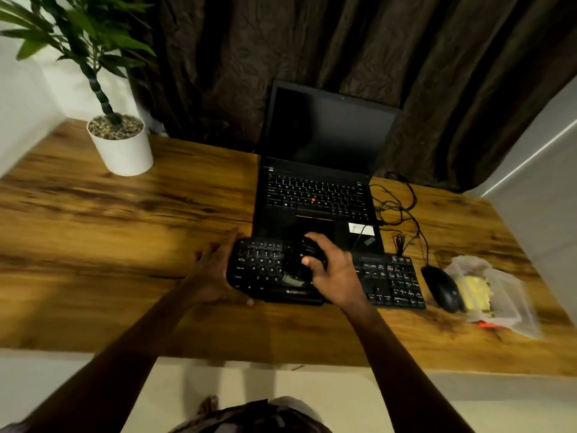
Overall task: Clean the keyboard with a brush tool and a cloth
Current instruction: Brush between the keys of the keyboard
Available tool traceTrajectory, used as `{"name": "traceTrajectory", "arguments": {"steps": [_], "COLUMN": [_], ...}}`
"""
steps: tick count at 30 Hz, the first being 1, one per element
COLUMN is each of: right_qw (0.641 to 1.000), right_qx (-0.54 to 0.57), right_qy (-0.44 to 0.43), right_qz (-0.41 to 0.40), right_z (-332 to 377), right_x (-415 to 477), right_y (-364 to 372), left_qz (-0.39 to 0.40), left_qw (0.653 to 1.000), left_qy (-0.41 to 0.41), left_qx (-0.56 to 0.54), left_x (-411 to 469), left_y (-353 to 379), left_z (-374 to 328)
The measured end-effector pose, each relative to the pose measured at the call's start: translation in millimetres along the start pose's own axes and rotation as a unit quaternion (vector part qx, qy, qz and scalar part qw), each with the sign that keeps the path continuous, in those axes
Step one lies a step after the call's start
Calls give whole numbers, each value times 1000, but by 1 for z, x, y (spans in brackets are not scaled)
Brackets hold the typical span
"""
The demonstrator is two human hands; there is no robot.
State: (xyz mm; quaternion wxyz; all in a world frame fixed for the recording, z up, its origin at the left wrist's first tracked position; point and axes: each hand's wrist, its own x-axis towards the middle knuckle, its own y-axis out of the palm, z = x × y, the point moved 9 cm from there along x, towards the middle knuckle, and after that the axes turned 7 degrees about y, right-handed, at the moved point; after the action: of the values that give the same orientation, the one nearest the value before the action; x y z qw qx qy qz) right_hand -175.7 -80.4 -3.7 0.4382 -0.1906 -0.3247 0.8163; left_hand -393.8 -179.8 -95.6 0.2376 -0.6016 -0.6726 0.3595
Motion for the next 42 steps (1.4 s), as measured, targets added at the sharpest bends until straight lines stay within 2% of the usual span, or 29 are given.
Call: {"name": "traceTrajectory", "arguments": {"steps": [3, 9, 15, 19, 21, 23, 25, 28, 30, 33, 37, 42], "right_qw": [1000, 997, 1000, 999, 997, 995, 995, 999, 1000, 999, 997, 999], "right_qx": [7, -30, -13, -24, -28, -37, -38, -15, -2, 5, -25, -8], "right_qy": [10, 62, 20, 36, 60, 69, 57, 25, 26, 37, 54, 37], "right_qz": [11, -46, -8, -28, -40, -61, -69, -35, -8, -5, -41, 14], "right_z": [-17, -61, -50, -65, -77, -82, -79, -69, -71, -83, -104, -102], "right_x": [0, 4, -5, 1, 4, 4, 2, -1, -1, 1, 0, -11], "right_y": [-8, -55, -51, -64, -74, -83, -82, -70, -69, -86, -110, -89], "left_qz": [3, 10, 20, -55, -105, -134, -142, -163, -167, -171, -193, -180], "left_qw": [1000, 1000, 997, 993, 989, 985, 983, 963, 948, 940, 938, 930], "left_qy": [-24, -20, -81, -100, -99, -72, -9, 96, 133, 142, 169, 190], "left_qx": [5, 5, 2, -9, 34, 86, 115, 190, 236, 259, 235, 258], "left_x": [1, -5, -9, -16, -16, -13, -7, -1, 4, 8, 5, 6], "left_y": [2, 0, -1, 2, 10, 25, 48, 80, 97, 110, 114, 123], "left_z": [0, -4, -8, -43, -63, -87, -117, -161, -173, -176, -176, -180]}}
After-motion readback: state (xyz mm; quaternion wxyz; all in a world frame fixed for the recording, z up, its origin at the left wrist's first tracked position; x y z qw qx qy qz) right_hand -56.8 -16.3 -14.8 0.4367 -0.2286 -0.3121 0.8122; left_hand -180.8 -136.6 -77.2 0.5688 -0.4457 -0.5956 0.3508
